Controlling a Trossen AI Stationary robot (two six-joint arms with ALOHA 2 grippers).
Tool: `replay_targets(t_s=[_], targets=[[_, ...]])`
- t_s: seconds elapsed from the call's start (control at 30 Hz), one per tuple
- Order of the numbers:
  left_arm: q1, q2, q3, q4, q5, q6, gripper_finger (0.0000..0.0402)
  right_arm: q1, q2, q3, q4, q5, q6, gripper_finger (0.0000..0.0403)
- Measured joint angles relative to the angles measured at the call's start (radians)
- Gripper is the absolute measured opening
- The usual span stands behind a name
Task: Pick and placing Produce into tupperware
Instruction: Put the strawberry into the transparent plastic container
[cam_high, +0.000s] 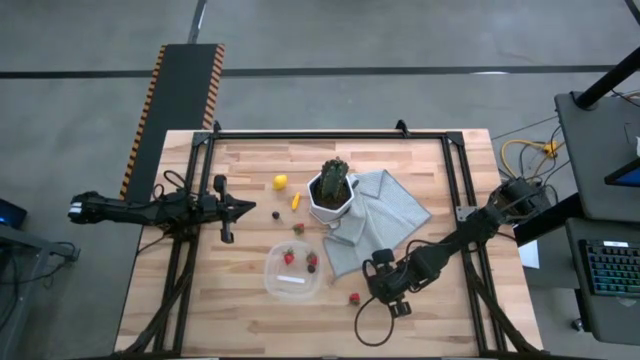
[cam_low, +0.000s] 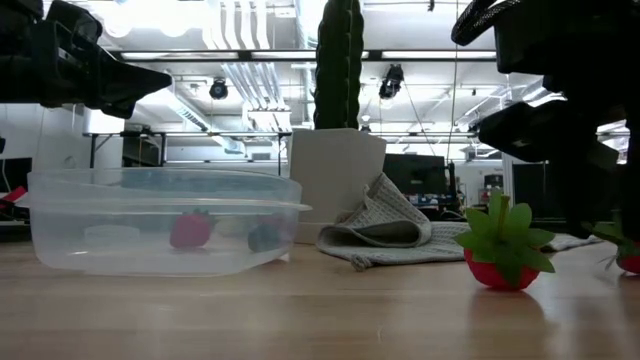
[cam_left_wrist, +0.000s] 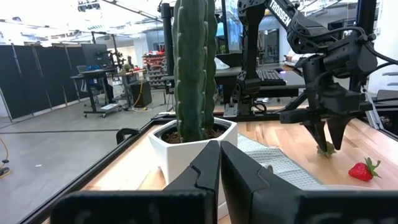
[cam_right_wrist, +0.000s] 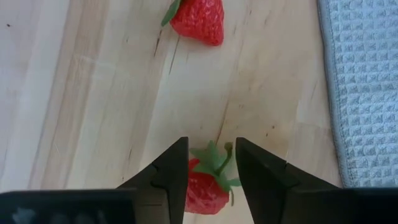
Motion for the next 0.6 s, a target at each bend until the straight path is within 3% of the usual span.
replay_targets(t_s=[0.6], targets=[[0.0,0.0,0.0,0.0,0.0,0.0,0.0,-0.003,0.0,-0.001,-0.001,0.004,0.012,0.0015]])
